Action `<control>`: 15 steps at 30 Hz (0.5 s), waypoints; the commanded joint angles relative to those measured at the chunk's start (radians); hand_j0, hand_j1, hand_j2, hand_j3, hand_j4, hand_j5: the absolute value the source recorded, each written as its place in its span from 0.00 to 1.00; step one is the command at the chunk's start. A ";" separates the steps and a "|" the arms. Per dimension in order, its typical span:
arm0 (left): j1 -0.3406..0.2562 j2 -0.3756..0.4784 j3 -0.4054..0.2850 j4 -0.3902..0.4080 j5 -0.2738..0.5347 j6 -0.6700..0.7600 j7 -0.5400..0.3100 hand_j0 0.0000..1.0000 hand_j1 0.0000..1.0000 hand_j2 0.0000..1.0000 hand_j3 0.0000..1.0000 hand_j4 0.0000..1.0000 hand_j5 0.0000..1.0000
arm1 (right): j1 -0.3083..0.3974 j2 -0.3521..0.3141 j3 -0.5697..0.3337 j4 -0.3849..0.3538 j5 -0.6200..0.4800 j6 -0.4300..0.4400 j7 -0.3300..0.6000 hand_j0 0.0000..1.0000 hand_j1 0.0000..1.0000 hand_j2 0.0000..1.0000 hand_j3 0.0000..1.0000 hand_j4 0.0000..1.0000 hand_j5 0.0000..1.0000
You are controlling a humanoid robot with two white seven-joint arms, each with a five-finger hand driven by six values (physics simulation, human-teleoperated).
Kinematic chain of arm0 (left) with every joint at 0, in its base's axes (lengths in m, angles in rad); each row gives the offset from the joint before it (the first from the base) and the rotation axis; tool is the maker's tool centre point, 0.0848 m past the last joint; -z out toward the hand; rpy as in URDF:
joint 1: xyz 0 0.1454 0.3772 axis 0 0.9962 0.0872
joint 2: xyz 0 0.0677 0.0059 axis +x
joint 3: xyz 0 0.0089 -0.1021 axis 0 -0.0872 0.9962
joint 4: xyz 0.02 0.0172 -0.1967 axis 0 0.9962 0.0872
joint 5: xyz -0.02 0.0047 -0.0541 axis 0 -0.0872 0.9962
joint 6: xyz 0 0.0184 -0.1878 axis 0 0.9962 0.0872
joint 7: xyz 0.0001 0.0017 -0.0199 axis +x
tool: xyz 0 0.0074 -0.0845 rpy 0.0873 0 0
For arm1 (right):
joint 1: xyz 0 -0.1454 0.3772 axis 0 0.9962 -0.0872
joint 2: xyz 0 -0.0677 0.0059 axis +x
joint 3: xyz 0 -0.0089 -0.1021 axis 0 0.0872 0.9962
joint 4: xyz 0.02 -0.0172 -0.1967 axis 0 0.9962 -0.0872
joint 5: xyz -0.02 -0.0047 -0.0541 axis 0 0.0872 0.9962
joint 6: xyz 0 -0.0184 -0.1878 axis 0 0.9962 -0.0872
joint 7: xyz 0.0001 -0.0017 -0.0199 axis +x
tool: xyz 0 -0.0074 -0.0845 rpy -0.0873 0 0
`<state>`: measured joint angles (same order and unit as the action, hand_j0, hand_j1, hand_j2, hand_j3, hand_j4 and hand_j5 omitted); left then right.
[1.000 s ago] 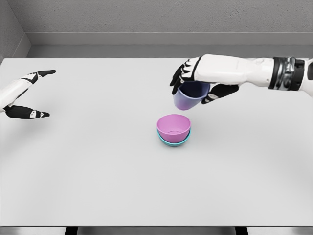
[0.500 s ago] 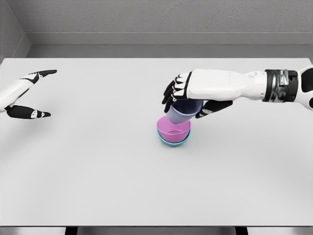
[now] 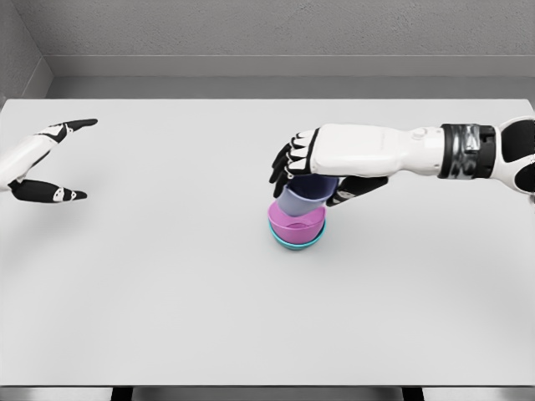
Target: Stacking bowl and cup with both arms
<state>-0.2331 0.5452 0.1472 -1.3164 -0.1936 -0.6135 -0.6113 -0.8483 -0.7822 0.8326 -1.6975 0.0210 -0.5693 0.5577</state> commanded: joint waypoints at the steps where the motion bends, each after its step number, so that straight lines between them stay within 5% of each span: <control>1: 0.000 -0.004 0.000 -0.001 0.008 0.003 0.000 1.00 1.00 1.00 1.00 1.00 1.00 | 0.000 0.018 0.000 0.016 0.005 0.005 -0.001 0.66 0.66 0.66 0.66 0.66 0.66; 15: 0.000 -0.008 0.002 -0.003 0.008 0.003 0.000 1.00 1.00 1.00 1.00 1.00 1.00 | 0.002 0.050 0.036 0.079 0.025 0.005 -0.001 0.67 0.67 0.67 0.67 0.67 0.67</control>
<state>-0.2332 0.5364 0.1477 -1.3187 -0.1938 -0.6135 -0.6113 -0.8468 -0.7314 0.8666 -1.6216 0.0525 -0.5675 0.5576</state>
